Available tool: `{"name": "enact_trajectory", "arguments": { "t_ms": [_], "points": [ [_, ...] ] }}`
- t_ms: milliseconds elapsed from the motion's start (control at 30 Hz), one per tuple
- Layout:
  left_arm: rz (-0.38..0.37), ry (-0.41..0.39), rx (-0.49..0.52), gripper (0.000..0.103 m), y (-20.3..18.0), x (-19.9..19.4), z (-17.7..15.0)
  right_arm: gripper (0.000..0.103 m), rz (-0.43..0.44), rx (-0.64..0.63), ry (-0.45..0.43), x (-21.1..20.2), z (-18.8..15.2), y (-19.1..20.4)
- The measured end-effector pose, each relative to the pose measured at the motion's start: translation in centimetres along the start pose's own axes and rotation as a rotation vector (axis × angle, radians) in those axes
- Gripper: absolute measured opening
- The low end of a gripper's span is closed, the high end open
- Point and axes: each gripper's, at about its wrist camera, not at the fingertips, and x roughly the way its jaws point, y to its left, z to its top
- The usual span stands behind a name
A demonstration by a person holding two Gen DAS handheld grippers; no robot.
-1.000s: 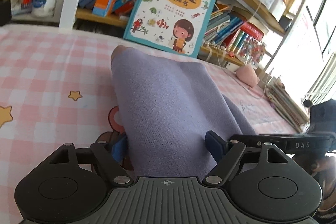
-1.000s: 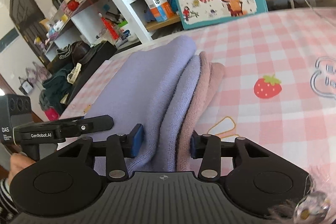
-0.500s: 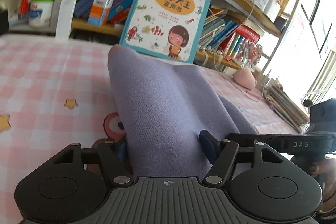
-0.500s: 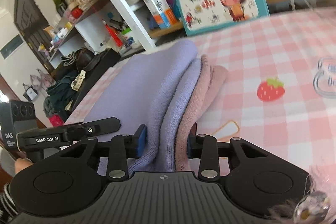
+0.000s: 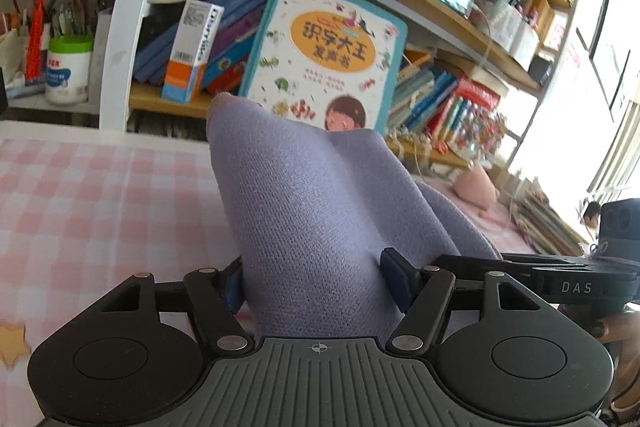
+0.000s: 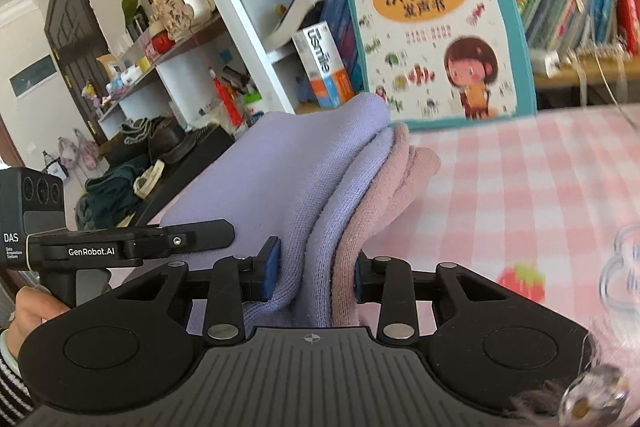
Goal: Fold clothes
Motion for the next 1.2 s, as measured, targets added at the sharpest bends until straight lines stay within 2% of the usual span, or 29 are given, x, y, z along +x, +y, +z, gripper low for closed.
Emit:
{"name": "enact_trajectory", "arguments": {
  "t_ms": [100,300,500,1000,1100,1200],
  "points": [
    [0.000,-0.012,-0.018,0.068,1.0,1.3,1.5,0.031,0.005,-0.011,-0.016,1.4,1.7,-0.8],
    [0.034,-0.025,0.031,0.068,2.2,4.2,3.8,0.031,-0.005,-0.015,-0.025,5.0,4.0,-2.5],
    [0.038,-0.027,0.030,0.068,3.6,6.9,4.6,0.031,-0.033,-0.011,-0.017,7.5,5.3,-4.1],
    [0.027,0.008,-0.041,0.069,6.4,10.6,4.1,0.031,-0.071,0.078,0.005,11.0,4.8,-7.3],
    [0.024,0.017,-0.055,0.072,6.9,11.2,3.9,0.034,-0.063,0.113,0.012,11.3,4.6,-7.9],
    [0.038,0.014,-0.053,0.082,7.2,11.4,3.8,0.044,-0.064,0.142,0.017,11.2,4.3,-8.4]
  ]
}}
